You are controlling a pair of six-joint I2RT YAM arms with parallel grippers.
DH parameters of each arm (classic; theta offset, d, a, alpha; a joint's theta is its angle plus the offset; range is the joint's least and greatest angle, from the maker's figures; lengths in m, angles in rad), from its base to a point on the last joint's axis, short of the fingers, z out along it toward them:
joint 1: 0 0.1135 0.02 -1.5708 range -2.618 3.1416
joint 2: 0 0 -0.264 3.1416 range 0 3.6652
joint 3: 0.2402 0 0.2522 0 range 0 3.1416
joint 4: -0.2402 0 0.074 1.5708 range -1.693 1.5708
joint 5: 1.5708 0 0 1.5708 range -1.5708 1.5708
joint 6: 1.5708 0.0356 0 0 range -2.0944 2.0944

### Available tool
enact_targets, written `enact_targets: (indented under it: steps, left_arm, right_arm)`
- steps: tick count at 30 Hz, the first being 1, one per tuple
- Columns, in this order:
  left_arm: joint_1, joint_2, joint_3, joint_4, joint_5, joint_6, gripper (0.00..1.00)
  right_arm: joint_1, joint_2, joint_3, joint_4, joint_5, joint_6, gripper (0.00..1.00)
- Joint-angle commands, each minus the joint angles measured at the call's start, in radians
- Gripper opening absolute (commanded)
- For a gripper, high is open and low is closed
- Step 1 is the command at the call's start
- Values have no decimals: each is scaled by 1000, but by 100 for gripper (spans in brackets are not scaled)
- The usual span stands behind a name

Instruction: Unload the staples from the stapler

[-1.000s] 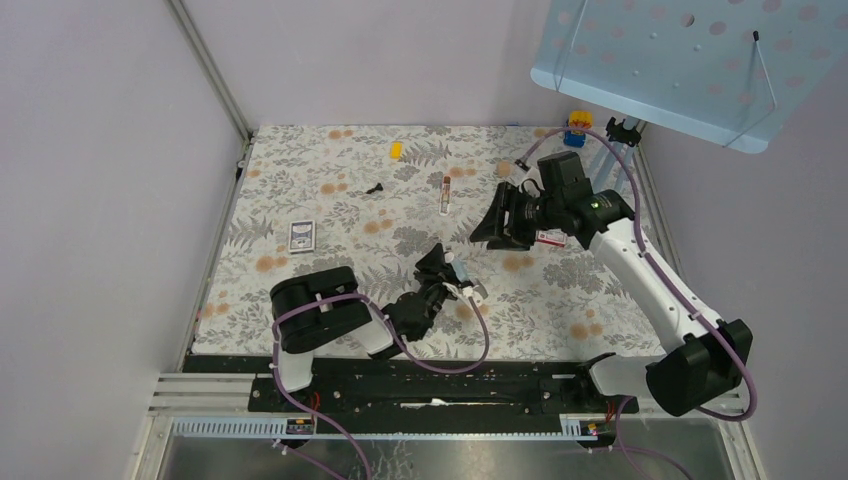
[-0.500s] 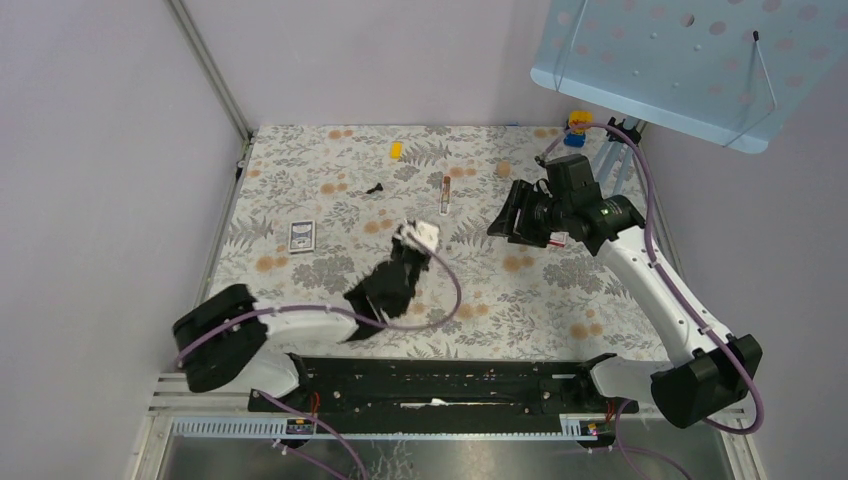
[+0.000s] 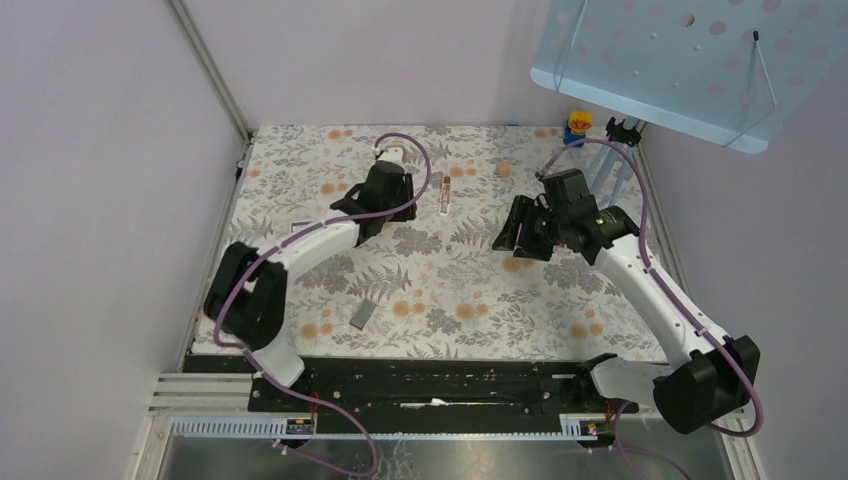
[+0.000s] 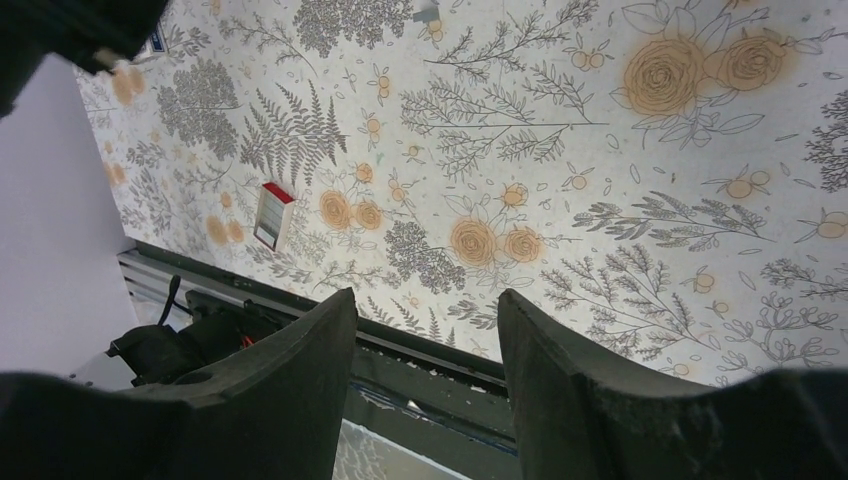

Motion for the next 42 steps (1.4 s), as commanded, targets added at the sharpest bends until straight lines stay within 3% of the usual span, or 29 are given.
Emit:
enact_targets:
  steps: [1, 6, 17, 27, 33, 42]
  left_arm:
    - [23, 110, 117, -145, 87, -50, 0]
    - [31, 194, 190, -183, 98, -46, 0]
    - [51, 195, 197, -172, 113, -29, 0]
    - [48, 359, 233, 75, 115, 13, 0]
    - [25, 458, 300, 87, 103, 56, 0]
    - [-26, 491, 222, 150, -57, 85, 19]
  right_arm:
    - [-5, -55, -4, -5, 57, -32, 61]
    - [-5, -71, -15, -24, 91, -48, 61]
    - [-6, -68, -30, -6, 86, -47, 62]
    - [-6, -72, -66, 19, 81, -52, 62]
    - [-7, -67, -85, 28, 76, -60, 62]
    - [-6, -53, -96, 40, 69, -71, 62]
